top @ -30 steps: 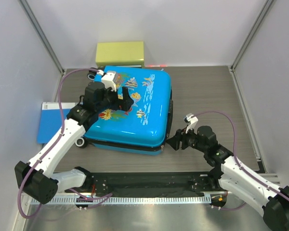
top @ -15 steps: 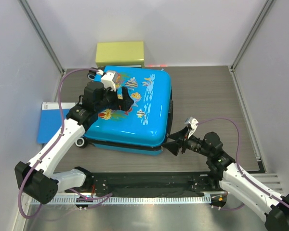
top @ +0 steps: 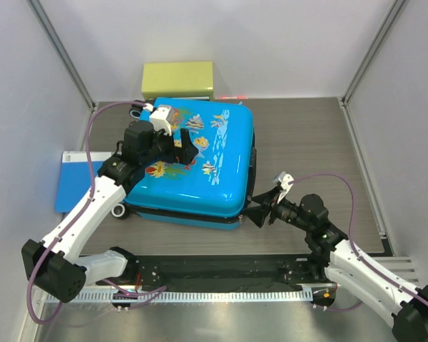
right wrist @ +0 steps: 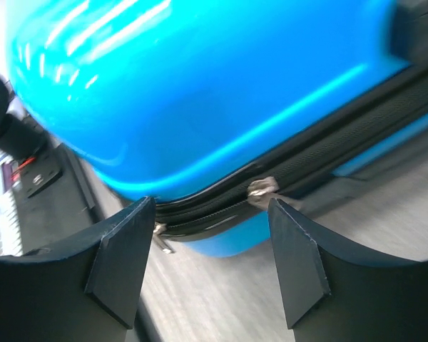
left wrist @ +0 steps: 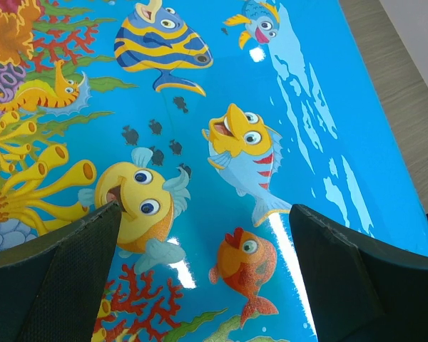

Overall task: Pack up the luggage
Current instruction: Zip the luggage at the center of the board.

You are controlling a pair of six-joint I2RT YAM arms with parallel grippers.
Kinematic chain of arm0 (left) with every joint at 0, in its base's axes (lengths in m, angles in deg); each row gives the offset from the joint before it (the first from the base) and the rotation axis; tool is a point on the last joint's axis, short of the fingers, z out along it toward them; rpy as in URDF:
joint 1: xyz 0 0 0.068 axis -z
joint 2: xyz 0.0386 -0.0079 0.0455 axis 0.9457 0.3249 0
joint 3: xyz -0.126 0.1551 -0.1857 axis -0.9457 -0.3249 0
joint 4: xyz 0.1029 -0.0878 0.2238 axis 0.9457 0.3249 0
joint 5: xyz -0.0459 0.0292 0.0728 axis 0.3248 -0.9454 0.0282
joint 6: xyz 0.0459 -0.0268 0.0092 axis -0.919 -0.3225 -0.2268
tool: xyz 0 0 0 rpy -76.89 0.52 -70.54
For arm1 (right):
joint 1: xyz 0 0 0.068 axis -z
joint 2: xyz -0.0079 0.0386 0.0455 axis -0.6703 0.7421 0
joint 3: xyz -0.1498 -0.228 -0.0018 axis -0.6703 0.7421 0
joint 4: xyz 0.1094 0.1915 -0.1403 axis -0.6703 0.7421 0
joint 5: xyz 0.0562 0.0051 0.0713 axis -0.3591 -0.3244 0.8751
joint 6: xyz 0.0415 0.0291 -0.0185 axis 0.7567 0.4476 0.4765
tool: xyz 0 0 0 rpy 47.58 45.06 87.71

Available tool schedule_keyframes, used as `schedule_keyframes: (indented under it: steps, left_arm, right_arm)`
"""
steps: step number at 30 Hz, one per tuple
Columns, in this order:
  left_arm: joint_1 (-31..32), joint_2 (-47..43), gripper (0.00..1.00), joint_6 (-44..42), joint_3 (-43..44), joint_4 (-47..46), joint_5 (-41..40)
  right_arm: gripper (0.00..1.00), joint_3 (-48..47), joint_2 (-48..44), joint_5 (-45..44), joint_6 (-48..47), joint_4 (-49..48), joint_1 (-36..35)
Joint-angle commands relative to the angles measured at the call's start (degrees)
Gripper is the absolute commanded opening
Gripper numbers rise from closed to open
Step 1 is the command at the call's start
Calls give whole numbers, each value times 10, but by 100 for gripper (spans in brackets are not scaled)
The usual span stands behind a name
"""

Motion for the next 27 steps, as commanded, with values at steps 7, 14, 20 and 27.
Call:
schedule_keyframes:
  steps: [7,14,20,27]
  left_arm:
    - [-4,-11,100,0,-11,6,19]
    - [-4,-5,100,-1,-11,7,19]
    - [-4,-6,100,-2,-12,6,19]
    - [-3,-5,100,-1,-11,7,20]
  right_arm:
    - [72,-20,-49,-52,-13,10,4]
    - [72,4,42,-41,-15,-73,13]
    - [72,6,52,-19,-26,-103,30]
    - [71,13,81,28,29,-120,99]
